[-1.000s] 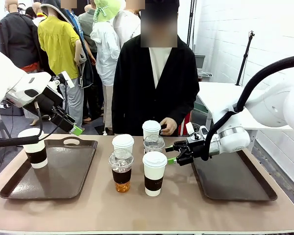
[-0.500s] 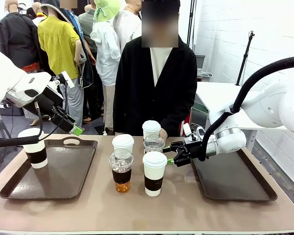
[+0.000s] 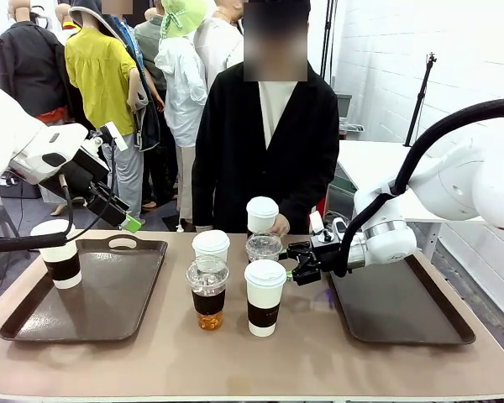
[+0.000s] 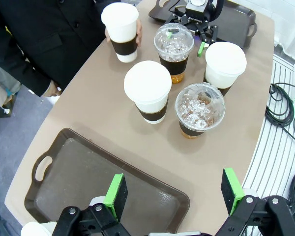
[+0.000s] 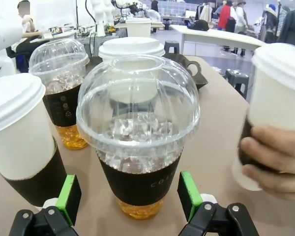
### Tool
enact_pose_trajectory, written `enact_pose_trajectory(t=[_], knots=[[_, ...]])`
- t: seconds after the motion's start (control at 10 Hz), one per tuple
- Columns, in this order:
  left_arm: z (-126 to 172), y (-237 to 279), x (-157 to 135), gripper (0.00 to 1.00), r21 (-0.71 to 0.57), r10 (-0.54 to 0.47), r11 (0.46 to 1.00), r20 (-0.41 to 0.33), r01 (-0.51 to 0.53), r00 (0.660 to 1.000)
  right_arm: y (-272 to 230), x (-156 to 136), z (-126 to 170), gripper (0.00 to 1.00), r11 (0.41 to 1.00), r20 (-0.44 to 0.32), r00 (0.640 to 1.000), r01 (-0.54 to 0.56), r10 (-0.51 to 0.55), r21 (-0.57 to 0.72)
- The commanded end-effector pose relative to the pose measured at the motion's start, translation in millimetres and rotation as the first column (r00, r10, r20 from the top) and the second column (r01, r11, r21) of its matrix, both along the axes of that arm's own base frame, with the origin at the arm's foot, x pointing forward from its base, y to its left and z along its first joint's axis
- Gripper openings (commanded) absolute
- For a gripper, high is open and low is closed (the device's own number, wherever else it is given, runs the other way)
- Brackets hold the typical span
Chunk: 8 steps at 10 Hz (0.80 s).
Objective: Distribute the coffee onto the tray.
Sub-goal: Pick up one iced Americano and place it on the right Handle tray.
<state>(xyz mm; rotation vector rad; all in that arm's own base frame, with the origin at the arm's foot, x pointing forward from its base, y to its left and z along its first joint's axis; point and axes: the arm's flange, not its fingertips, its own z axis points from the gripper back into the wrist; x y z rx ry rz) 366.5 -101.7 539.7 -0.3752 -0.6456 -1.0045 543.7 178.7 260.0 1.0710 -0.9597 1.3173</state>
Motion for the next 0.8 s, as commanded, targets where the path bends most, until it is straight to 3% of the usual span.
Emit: enact_pose_trajectory(t=[0.0, 0.7], knots=[[0.1, 2.2, 1.0, 1.0, -0.005, -0.011, 1.0, -0.001, 0.011, 1.0, 11.0, 8.0, -4.4, 1.0, 1.0, 0.018, 1.0, 0.011, -0.011, 0.024], [0.1, 2.2, 1.0, 1.0, -0.005, -0.011, 1.0, -0.001, 0.011, 1.0, 30.8, 18.5, -8.2, 1.0, 0.999, -0.011, 0.999, -0.041, 0.042, 0.033]])
